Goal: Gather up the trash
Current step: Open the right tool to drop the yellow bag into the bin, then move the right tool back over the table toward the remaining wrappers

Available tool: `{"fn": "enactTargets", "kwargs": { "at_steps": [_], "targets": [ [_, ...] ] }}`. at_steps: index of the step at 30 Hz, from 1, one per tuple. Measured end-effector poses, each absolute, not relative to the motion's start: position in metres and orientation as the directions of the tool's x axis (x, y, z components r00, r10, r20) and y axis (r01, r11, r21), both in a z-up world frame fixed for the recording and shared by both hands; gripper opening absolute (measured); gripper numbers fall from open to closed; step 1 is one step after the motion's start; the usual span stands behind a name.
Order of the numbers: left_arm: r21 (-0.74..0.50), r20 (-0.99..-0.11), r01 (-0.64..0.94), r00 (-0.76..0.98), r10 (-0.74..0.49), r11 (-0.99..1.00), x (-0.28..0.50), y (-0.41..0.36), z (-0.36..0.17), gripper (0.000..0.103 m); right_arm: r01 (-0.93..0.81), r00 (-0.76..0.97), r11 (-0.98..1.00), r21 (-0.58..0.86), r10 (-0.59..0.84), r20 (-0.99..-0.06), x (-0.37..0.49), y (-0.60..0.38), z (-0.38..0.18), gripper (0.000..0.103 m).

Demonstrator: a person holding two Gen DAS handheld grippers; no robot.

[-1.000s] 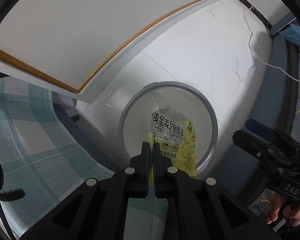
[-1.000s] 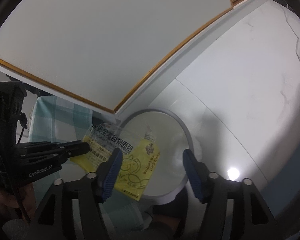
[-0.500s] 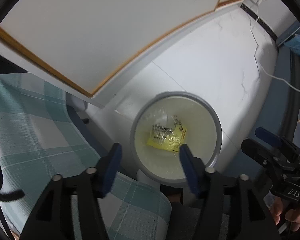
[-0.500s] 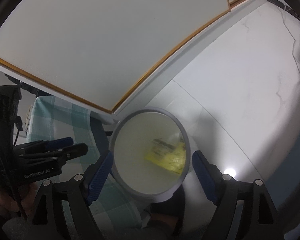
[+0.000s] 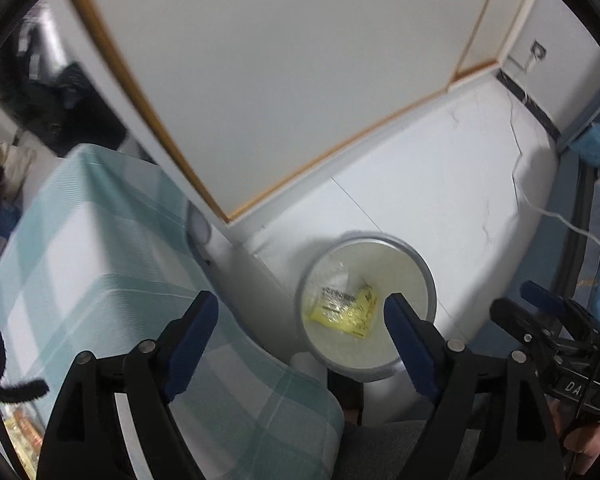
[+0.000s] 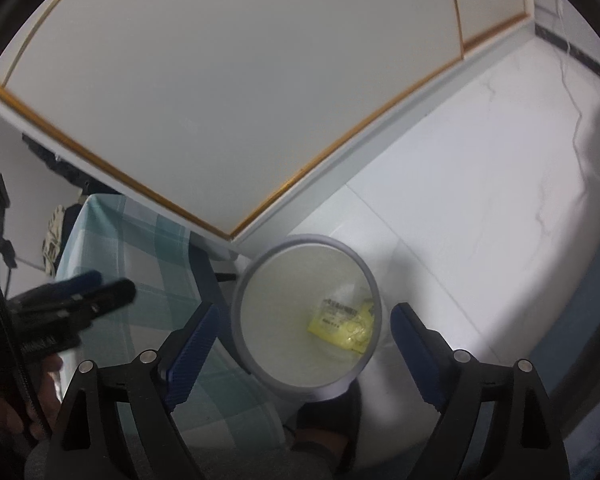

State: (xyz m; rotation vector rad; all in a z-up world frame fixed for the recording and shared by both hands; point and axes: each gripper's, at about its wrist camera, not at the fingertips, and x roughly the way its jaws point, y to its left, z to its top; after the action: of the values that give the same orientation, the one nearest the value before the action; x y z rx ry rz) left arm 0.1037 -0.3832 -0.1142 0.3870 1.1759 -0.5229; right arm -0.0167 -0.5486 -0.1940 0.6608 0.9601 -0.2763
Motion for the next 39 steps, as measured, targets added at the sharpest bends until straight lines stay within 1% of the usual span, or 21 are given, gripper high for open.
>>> {"fn": "enactTargets", "kwargs": {
  "at_steps": [5,8,11,18,20,23,26,29,30,31,34,39],
  "targets": [
    [-0.009,-0.91,0.544,0.343,-0.232,0.839,0.099,-0.36,-0.085,0.083,0.471,0.592,0.8,0.373,0.028,-0.806,-0.021,-0.536,-0.163,0.088],
    [-0.035,-0.879,0.522,0.39,-0.275,0.852,0.094,-0.342,-0.064,0.083,0.457,0.608,0.817,0.351,0.001,-0.794,-0.021,-0.524,-0.145,0.088],
    [-0.074,-0.846,0.487,0.431,-0.313,0.871,0.089,-0.319,-0.043,0.083,0.439,0.612,0.857,0.27,-0.064,-0.789,-0.02,-0.507,-0.12,0.09],
    [-0.125,-0.765,0.401,0.543,-0.346,0.907,0.084,-0.259,-0.005,0.083,0.342,0.699,0.918,0.201,-0.106,-0.707,-0.018,-0.455,-0.058,0.09],
    [-0.149,-0.729,0.38,0.581,-0.361,0.913,0.08,-0.236,0.007,0.083,0.301,0.731,0.935,0.19,-0.098,-0.676,-0.018,-0.436,-0.041,0.091],
    [-0.145,-0.684,0.335,0.646,-0.339,0.931,0.072,-0.198,0.023,0.087,0.244,0.771,0.954,0.176,-0.081,-0.631,-0.017,-0.404,-0.018,0.092],
    [-0.165,-0.652,0.28,0.688,-0.318,0.946,0.064,-0.164,0.032,0.088,0.18,0.812,0.968,0.176,-0.046,-0.582,-0.017,-0.371,0.0,0.092],
    [-0.188,-0.627,0.232,0.719,-0.298,0.954,0.057,-0.126,0.036,0.088,0.114,0.839,0.977,0.18,0.003,-0.543,-0.012,-0.336,0.009,0.092],
    [-0.192,-0.619,0.216,0.73,-0.289,0.957,0.056,-0.115,0.036,0.089,0.087,0.846,0.98,0.179,0.022,-0.533,-0.01,-0.325,0.011,0.092],
    [-0.193,-0.612,0.197,0.741,-0.275,0.961,0.053,-0.101,0.037,0.093,0.06,0.852,0.984,0.171,0.039,-0.522,-0.008,-0.312,0.014,0.092],
    [-0.191,-0.594,0.148,0.77,-0.234,0.97,0.051,-0.068,0.035,0.095,-0.003,0.868,0.991,0.133,0.068,-0.491,-0.005,-0.272,0.018,0.092],
    [-0.205,-0.583,0.069,0.793,-0.178,0.976,0.052,-0.02,0.025,0.095,-0.095,0.861,0.986,0.137,0.15,-0.486,0.007,-0.222,0.017,0.092]
  ]
}}
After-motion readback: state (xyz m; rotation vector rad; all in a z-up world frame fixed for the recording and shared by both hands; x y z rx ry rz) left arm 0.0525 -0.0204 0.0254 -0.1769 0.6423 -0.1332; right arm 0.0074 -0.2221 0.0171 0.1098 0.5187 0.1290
